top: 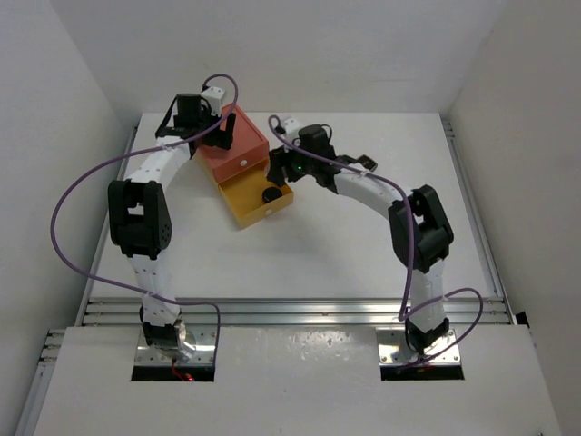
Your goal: Organize the makeup
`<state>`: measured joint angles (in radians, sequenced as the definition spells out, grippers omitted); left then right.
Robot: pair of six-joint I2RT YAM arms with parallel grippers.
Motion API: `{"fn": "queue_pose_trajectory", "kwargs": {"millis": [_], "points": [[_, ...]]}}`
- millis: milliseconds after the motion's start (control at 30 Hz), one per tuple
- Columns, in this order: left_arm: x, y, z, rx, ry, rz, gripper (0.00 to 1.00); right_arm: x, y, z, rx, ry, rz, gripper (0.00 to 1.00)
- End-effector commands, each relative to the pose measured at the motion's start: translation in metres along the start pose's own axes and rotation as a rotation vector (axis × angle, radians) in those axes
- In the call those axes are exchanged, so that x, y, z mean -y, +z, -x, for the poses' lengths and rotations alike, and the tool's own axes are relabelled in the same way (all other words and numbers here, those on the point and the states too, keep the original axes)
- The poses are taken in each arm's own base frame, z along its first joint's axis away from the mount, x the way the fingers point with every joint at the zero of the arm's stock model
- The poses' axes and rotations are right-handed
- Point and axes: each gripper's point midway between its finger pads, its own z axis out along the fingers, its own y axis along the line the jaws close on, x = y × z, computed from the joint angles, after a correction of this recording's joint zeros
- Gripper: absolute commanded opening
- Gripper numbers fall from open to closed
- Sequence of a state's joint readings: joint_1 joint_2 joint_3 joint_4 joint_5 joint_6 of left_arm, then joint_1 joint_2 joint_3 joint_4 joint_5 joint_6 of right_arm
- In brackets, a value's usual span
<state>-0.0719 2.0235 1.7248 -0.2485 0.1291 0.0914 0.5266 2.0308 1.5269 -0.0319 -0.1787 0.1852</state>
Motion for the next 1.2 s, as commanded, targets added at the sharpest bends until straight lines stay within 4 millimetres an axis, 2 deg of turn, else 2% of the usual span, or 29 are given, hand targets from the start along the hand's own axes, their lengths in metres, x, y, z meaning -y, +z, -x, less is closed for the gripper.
{"fn": "queue_pose_trajectory", "kwargs": {"millis": [0, 67, 100, 200, 267, 367, 400, 433, 500, 600, 667, 700, 733, 867, 900, 967, 1067, 1100, 1167], "points": [[0.006, -0.002, -0.04, -0.12, -0.02, -0.03, 0.97, -0.051, 0.014, 0.035, 0.106, -0.061, 0.205, 0.13], [0.006, 0.002, -0.041, -0.118, -0.019, -0.03, 0.97, -0.059, 0.031, 0.02, 0.079, -0.05, 0.222, 0.13], [0.003, 0.001, -0.042, -0.117, -0.025, -0.031, 0.97, -0.061, 0.034, 0.027, 0.096, -0.056, 0.226, 0.13], [0.002, 0.006, -0.042, -0.107, -0.024, -0.029, 0.97, -0.069, 0.052, 0.016, 0.067, -0.064, 0.24, 0.13], [0.003, 0.007, -0.039, -0.096, -0.023, -0.038, 0.97, -0.075, 0.057, 0.02, 0.084, -0.087, 0.245, 0.13], [0.005, 0.014, -0.046, -0.103, -0.034, -0.048, 0.97, -0.078, 0.07, 0.007, 0.099, -0.131, 0.222, 0.13], [0.005, 0.014, -0.041, -0.093, -0.032, -0.046, 0.97, -0.071, 0.077, -0.001, 0.089, -0.143, 0.185, 0.14], [0.004, 0.014, -0.038, -0.084, -0.04, -0.044, 0.97, -0.068, 0.079, 0.004, 0.117, -0.157, 0.166, 0.15], [0.006, 0.017, -0.042, -0.091, -0.042, -0.055, 0.97, -0.063, 0.091, -0.004, 0.107, -0.159, 0.113, 0.15], [0.008, 0.017, -0.04, -0.081, -0.041, -0.064, 0.97, -0.065, 0.102, 0.017, 0.128, -0.169, 0.11, 0.15], [0.003, 0.017, -0.041, -0.081, -0.046, -0.056, 0.97, -0.066, 0.109, 0.016, 0.144, -0.186, 0.101, 0.17], [0.004, 0.017, -0.04, -0.079, -0.046, -0.065, 0.97, -0.074, 0.111, 0.018, 0.156, -0.196, 0.106, 0.18], [0.004, 0.017, -0.04, -0.079, -0.046, -0.065, 0.97, -0.061, 0.115, 0.012, 0.147, -0.197, 0.086, 0.18], [0.0, 0.019, -0.045, -0.089, -0.071, -0.059, 0.97, -0.042, 0.118, -0.005, 0.109, -0.236, 0.0, 0.23], [0.001, 0.019, -0.043, -0.079, -0.07, -0.066, 0.97, -0.034, 0.119, -0.011, 0.096, -0.239, -0.033, 0.3], [-0.002, 0.019, -0.043, -0.077, -0.085, -0.069, 0.97, -0.024, 0.121, -0.018, 0.08, -0.247, -0.063, 0.36], [0.001, 0.021, -0.047, -0.085, -0.096, -0.079, 0.97, -0.016, 0.126, -0.021, 0.082, -0.237, -0.096, 0.55], [0.0, 0.021, -0.043, -0.076, -0.095, -0.077, 0.97, -0.016, 0.127, -0.021, 0.085, -0.234, -0.096, 0.68], [-0.004, 0.02, -0.044, -0.075, -0.1, -0.079, 0.96, -0.014, 0.129, -0.02, 0.089, -0.222, -0.098, 0.79]]}}
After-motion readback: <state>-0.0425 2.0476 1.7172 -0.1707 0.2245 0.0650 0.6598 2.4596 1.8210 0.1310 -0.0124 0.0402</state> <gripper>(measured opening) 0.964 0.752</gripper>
